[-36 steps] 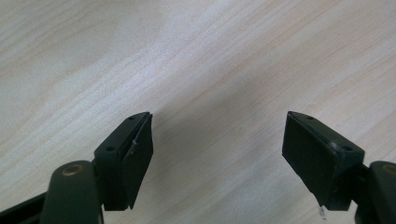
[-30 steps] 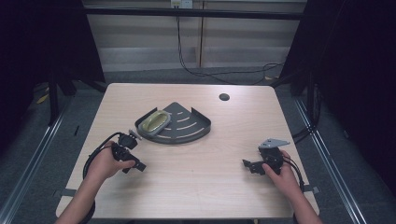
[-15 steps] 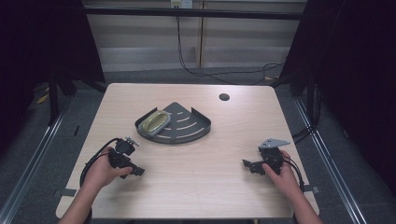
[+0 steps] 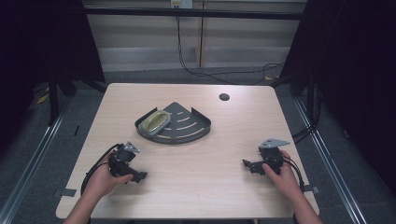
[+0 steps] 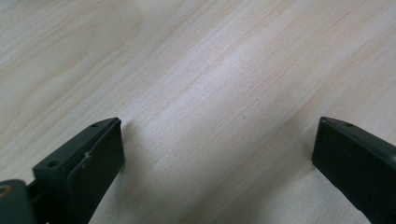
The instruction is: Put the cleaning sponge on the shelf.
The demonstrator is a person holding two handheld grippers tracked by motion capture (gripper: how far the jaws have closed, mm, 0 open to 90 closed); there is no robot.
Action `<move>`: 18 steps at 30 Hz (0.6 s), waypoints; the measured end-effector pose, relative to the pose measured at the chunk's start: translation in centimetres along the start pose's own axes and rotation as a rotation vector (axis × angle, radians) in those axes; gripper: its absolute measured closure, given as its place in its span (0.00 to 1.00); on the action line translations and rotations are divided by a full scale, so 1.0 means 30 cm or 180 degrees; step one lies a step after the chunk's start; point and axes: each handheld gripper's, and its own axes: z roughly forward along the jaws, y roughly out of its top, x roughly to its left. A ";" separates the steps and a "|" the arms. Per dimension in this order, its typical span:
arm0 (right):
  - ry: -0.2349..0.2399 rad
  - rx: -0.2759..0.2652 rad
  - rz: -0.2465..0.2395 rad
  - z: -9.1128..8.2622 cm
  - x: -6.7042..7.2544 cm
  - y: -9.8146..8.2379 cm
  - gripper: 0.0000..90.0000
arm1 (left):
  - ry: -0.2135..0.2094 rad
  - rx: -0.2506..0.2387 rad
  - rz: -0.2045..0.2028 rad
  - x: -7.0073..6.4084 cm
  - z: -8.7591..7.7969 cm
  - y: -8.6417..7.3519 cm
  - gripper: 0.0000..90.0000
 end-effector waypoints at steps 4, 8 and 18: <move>-0.0007 0.0003 -0.0005 -0.001 0.000 0.000 0.10 | 0.0002 -0.0103 -0.0022 -0.004 0.002 -0.012 0.00; -0.0009 0.0001 -0.0008 0.000 0.000 0.000 0.10 | 0.0030 -0.0230 0.0006 -0.003 0.002 -0.027 0.00; -0.0011 0.0005 -0.0004 -0.001 0.000 0.000 0.10 | 0.0020 -0.0445 0.0008 -0.003 0.002 -0.057 0.00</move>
